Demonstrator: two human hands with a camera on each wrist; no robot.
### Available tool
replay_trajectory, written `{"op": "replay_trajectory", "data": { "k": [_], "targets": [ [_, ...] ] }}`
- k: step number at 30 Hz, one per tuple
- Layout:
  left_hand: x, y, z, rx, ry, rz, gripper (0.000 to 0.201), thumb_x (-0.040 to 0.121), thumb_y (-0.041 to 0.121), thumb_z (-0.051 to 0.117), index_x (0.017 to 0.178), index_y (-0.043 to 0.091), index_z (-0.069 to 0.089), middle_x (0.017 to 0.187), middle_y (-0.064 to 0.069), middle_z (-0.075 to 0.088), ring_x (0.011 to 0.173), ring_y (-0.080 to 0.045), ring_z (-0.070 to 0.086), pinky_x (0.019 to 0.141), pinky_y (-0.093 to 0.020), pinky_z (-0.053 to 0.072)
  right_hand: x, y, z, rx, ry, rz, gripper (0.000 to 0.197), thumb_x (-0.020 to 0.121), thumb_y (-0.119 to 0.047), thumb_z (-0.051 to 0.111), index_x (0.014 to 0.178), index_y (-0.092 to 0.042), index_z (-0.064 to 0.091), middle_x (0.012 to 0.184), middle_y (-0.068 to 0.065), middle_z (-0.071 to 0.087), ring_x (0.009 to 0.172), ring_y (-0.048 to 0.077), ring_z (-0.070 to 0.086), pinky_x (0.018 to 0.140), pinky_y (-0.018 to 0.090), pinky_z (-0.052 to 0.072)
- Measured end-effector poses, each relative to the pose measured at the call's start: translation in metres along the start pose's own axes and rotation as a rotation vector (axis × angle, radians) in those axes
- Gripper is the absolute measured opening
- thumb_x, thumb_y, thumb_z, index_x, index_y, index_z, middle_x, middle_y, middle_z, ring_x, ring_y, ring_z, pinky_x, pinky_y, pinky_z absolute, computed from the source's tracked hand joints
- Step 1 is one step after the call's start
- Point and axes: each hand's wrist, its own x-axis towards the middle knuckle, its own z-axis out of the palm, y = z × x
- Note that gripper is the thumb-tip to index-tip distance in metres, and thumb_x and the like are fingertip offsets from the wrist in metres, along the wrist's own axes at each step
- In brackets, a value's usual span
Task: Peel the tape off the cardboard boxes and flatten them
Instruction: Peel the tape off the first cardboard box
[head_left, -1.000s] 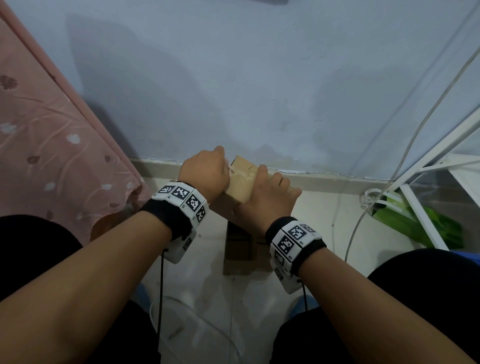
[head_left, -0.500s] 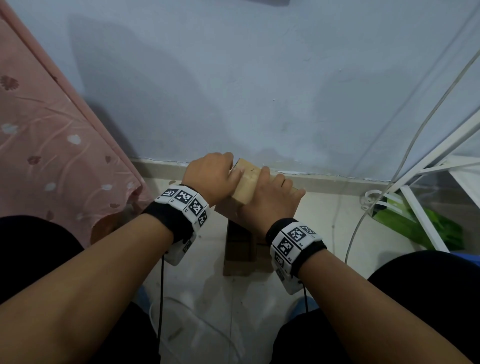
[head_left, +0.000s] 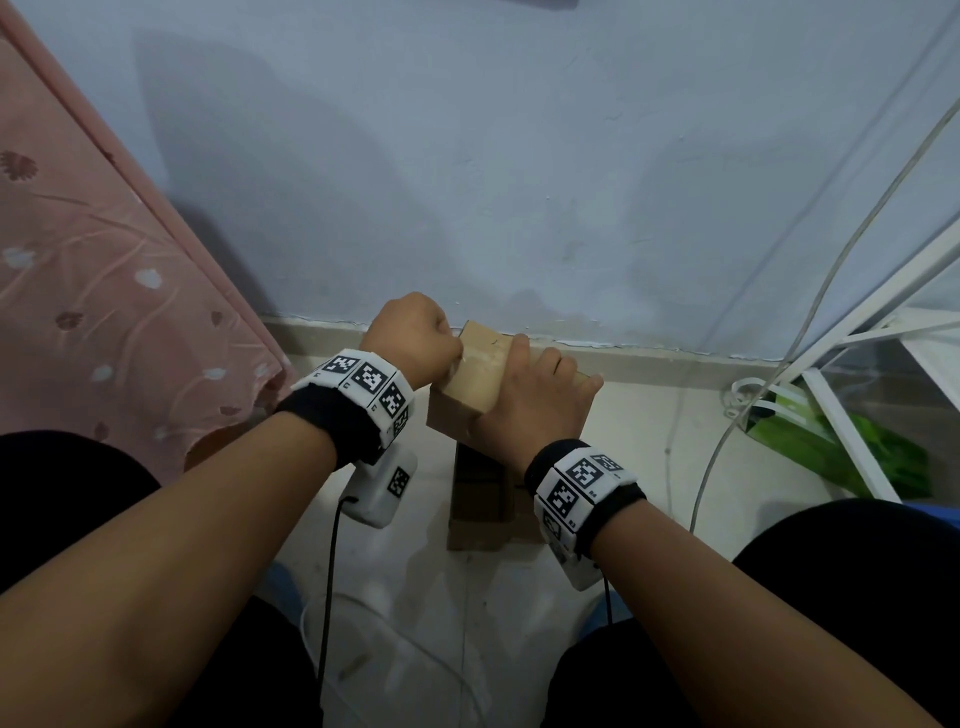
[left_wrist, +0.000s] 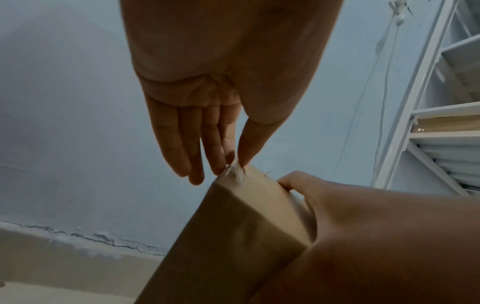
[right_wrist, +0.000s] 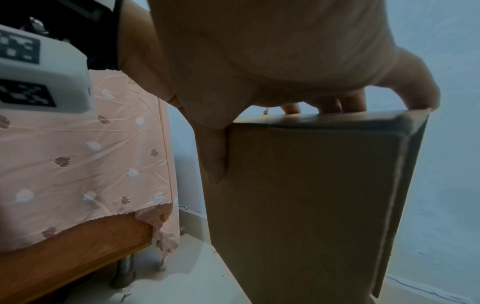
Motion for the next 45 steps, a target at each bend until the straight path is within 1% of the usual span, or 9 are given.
{"op": "replay_trajectory", "data": {
  "k": [5, 10, 13, 16, 21, 27, 33, 41, 45],
  "targets": [
    [-0.003, 0.002, 0.002, -0.029, 0.024, 0.018, 0.014, 0.076, 0.007, 0.061, 0.073, 0.0, 0.072, 0.076, -0.013, 0.073, 0.079, -0.027, 0.068, 0.071, -0.038, 0.059, 0.001, 0.001, 0.001, -0.056, 0.081, -0.02, 0.097, 0.068, -0.064, 0.067, 0.149, -0.019, 0.037, 0.125, 0.014, 0.057, 0.115, 0.035, 0.052, 0.106, 0.066, 0.03],
    [-0.001, 0.002, -0.001, -0.081, 0.014, -0.029, 0.02, 0.074, 0.004, 0.055, 0.076, -0.011, 0.068, 0.069, -0.02, 0.066, 0.063, -0.031, 0.056, 0.063, -0.038, 0.055, -0.001, 0.004, 0.001, -0.059, 0.074, -0.03, 0.096, 0.071, -0.061, 0.066, 0.151, -0.019, 0.035, 0.127, 0.015, 0.055, 0.117, 0.035, 0.05, 0.108, 0.067, 0.029],
    [0.0, 0.002, -0.005, -0.171, -0.012, -0.083, 0.022, 0.072, 0.003, 0.052, 0.071, -0.007, 0.072, 0.067, -0.017, 0.073, 0.067, -0.036, 0.072, 0.068, -0.048, 0.063, -0.003, 0.004, 0.0, -0.042, 0.043, -0.028, 0.097, 0.073, -0.064, 0.064, 0.152, -0.018, 0.03, 0.129, 0.015, 0.053, 0.12, 0.036, 0.048, 0.11, 0.068, 0.028],
    [-0.002, 0.002, -0.006, -0.224, -0.041, -0.126, 0.024, 0.073, 0.001, 0.051, 0.065, -0.001, 0.073, 0.06, -0.01, 0.072, 0.066, -0.034, 0.074, 0.068, -0.047, 0.064, -0.002, 0.004, 0.0, -0.023, 0.007, -0.028, 0.096, 0.076, -0.061, 0.063, 0.154, -0.019, 0.025, 0.134, 0.015, 0.049, 0.126, 0.036, 0.044, 0.112, 0.068, 0.024],
    [0.0, 0.0, -0.004, -0.254, -0.089, -0.172, 0.028, 0.074, -0.001, 0.045, 0.065, -0.005, 0.071, 0.063, -0.016, 0.072, 0.063, -0.033, 0.074, 0.07, -0.048, 0.064, -0.004, 0.003, -0.002, -0.018, -0.01, -0.032, 0.1, 0.073, -0.065, 0.065, 0.153, -0.02, 0.026, 0.132, 0.014, 0.05, 0.125, 0.035, 0.045, 0.111, 0.07, 0.024],
    [-0.001, -0.004, -0.002, -0.236, -0.01, -0.194, 0.021, 0.08, -0.005, 0.048, 0.082, -0.014, 0.067, 0.069, -0.022, 0.072, 0.064, -0.035, 0.074, 0.067, -0.051, 0.063, -0.005, 0.003, -0.003, -0.012, -0.044, -0.045, 0.106, 0.072, -0.064, 0.068, 0.156, -0.02, 0.02, 0.135, 0.014, 0.047, 0.126, 0.035, 0.043, 0.111, 0.071, 0.023],
    [-0.004, -0.001, -0.003, -0.496, 0.024, -0.186, 0.014, 0.099, 0.006, 0.045, 0.088, 0.01, 0.053, 0.091, -0.012, 0.071, 0.058, -0.028, 0.073, 0.065, -0.046, 0.064, -0.004, 0.004, -0.001, 0.075, -0.089, 0.044, 0.11, 0.065, -0.058, 0.072, 0.153, -0.022, 0.017, 0.133, 0.012, 0.047, 0.125, 0.034, 0.044, 0.105, 0.068, 0.032],
    [-0.005, 0.007, 0.0, -0.655, -0.05, -0.166, 0.023, 0.103, 0.014, 0.041, 0.093, 0.012, 0.061, 0.099, -0.011, 0.066, 0.064, -0.025, 0.07, 0.066, -0.037, 0.056, 0.004, 0.013, -0.006, 0.063, -0.046, 0.077, 0.109, 0.07, -0.061, 0.071, 0.155, -0.019, 0.016, 0.139, 0.016, 0.044, 0.131, 0.036, 0.039, 0.109, 0.073, 0.026],
    [-0.01, 0.013, 0.002, -0.628, -0.057, -0.15, 0.014, 0.097, 0.029, 0.058, 0.095, 0.015, 0.058, 0.1, -0.009, 0.067, 0.072, -0.025, 0.072, 0.07, -0.043, 0.061, 0.006, 0.014, -0.005, 0.074, -0.024, 0.095, 0.112, 0.065, -0.064, 0.074, 0.152, -0.02, 0.021, 0.137, 0.015, 0.047, 0.13, 0.035, 0.042, 0.107, 0.07, 0.03]
  ]
}}
